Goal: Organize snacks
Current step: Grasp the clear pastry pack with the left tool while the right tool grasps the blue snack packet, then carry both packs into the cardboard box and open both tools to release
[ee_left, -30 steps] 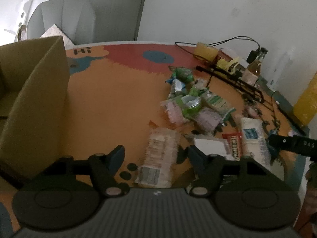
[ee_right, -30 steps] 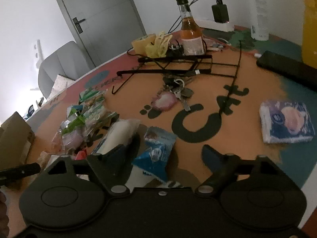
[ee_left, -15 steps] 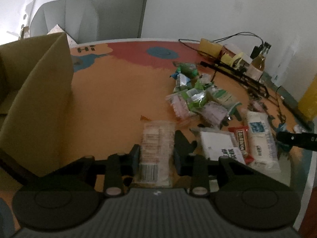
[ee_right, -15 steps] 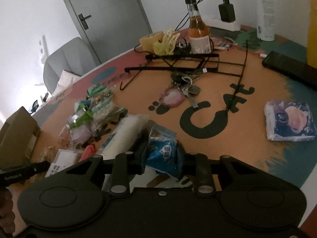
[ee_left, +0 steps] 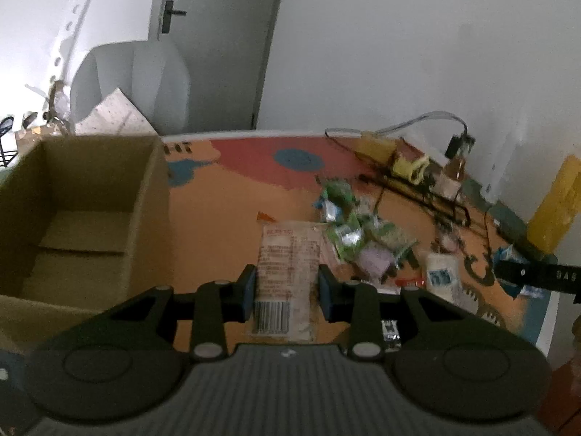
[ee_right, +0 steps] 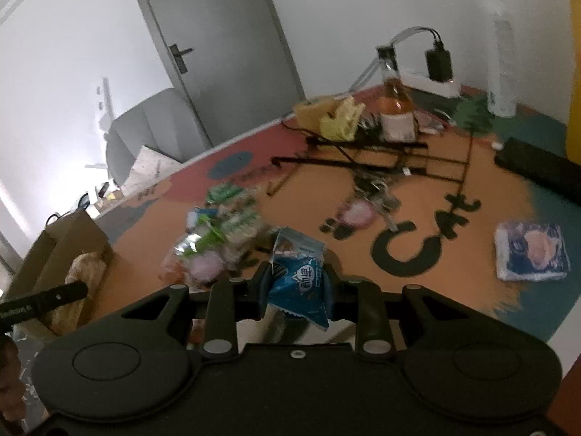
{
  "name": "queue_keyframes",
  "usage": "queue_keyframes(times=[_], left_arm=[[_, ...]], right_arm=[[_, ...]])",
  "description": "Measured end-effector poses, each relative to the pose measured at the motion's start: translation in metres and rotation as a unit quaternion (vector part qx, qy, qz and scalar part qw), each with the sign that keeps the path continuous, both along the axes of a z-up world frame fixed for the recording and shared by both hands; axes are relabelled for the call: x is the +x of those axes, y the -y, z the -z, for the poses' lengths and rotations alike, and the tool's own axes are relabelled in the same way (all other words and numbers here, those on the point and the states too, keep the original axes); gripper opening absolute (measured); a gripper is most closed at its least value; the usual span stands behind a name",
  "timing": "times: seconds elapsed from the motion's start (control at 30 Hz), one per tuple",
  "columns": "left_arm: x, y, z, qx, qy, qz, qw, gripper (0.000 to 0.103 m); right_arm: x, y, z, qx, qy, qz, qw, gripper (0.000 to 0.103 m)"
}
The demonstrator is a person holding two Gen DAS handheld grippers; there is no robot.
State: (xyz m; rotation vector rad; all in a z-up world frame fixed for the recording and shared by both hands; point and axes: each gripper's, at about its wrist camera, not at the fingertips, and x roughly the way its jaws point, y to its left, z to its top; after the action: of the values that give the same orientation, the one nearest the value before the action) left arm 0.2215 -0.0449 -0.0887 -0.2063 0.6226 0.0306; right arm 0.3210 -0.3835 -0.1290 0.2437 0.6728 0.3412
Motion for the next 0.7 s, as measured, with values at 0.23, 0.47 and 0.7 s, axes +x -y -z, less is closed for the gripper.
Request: queue_keyframes(times=[0.23, 0.47, 0.7], left_arm=[[-0.017, -0.018, -0.026, 0.003, 0.029, -0.014, 0.9995, 0.034], [-0.032, -0.036, -0.042, 0.006, 0.048, -0.024, 0.9985, 0.034], [-0.048, -0.056, -0.049, 0.006, 0.060, -0.039, 0.9974, 0.034]], right_arm=[[-0.009, -0.019, -0.020, 0.006, 0.023, -0.013, 1.000, 0.027], [-0.019, -0.039, -0.033, 0.014, 0.040, -0.019, 0.999, 0.027], [-0.026, -0.065, -0.043, 0.013, 0.051, -0.034, 0.998, 0.027]])
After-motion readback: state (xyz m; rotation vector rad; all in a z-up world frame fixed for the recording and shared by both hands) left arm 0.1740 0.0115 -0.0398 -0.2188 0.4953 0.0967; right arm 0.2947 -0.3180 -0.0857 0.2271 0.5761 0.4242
